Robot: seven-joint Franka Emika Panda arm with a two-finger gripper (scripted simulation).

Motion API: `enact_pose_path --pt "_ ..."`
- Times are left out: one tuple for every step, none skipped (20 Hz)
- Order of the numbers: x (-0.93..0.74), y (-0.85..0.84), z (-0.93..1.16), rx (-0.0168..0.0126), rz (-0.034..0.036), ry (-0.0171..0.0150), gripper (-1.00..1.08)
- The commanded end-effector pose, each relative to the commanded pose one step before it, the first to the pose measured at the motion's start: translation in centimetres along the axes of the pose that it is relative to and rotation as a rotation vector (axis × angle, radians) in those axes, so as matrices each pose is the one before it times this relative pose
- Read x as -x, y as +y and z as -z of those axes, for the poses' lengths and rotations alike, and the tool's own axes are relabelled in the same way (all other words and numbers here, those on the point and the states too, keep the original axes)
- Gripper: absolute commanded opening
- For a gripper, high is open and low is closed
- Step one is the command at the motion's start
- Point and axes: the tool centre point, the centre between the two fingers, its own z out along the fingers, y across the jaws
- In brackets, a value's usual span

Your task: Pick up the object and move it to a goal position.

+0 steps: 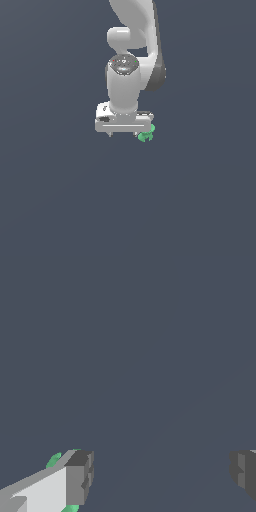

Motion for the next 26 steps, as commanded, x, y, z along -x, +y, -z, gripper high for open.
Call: enact_pose_path --pt "0.000 0.001 0.000 0.00000 0.00000 0.00000 1.00" --pt "0.008 0.061 -0.015 0.00037 -0.00097 -0.00059 1.00" --pt "0.025 0.176 -0.042 0.00100 -0.00276 -0.00167 1.00" --pt "0.042 0.288 -0.067 0.00163 -0.00441 -0.00272 1.00" --pt "0.056 0.401 -0.094 0.00227 -0.00595 -0.00379 1.00" --pt "0.069 0.505 -0.115 0.00283 -0.00707 -0.00475 1.00" --pt "0.074 0.574 -0.128 0.00320 -0.00729 -0.00536 1.00" --pt "0.055 0.472 -0.100 0.00259 -0.00505 -0.00434 1.00" --pt "0.035 0.348 -0.068 0.00188 -0.00276 -0.00313 1.00" --pt "0.017 0.228 -0.040 0.00122 -0.00085 -0.00200 1.00" --pt "-0.001 0.102 -0.020 0.00065 0.00067 -0.00102 1.00" --pt "-0.002 0.012 0.017 -0.00010 0.00095 0.00022 1.00" --pt "-0.012 -0.033 -0.017 0.00000 0.00000 0.00000 1.00" --pt "0.006 -0.089 0.030 -0.00061 -0.00031 0.00098 1.00" --pt "0.009 -0.071 0.001 -0.00038 -0.00197 0.00051 1.00" --pt "0.016 -0.076 -0.013 -0.00028 -0.00314 0.00029 1.00" --pt "0.025 -0.072 -0.020 -0.00027 -0.00446 0.00020 1.00" --pt "0.033 -0.076 -0.028 -0.00026 -0.00569 0.00013 1.00" --pt "0.040 -0.081 -0.035 -0.00027 -0.00690 0.00008 1.00" --pt "0.048 -0.094 -0.041 -0.00030 -0.00796 0.00007 1.00" --pt "0.054 -0.110 -0.045 -0.00038 -0.00894 0.00013 1.00" --pt "0.062 -0.133 -0.048 -0.00048 -0.00992 0.00023 1.00" --pt "0.070 -0.156 -0.052 -0.00058 -0.01092 0.00032 1.00" --pt "0.079 -0.172 -0.056 -0.00066 -0.01198 0.00037 1.00" --pt "0.090 -0.181 -0.062 -0.00071 -0.01313 0.00036 1.00" --pt "0.101 -0.190 -0.068 -0.00074 -0.01428 0.00034 1.00"
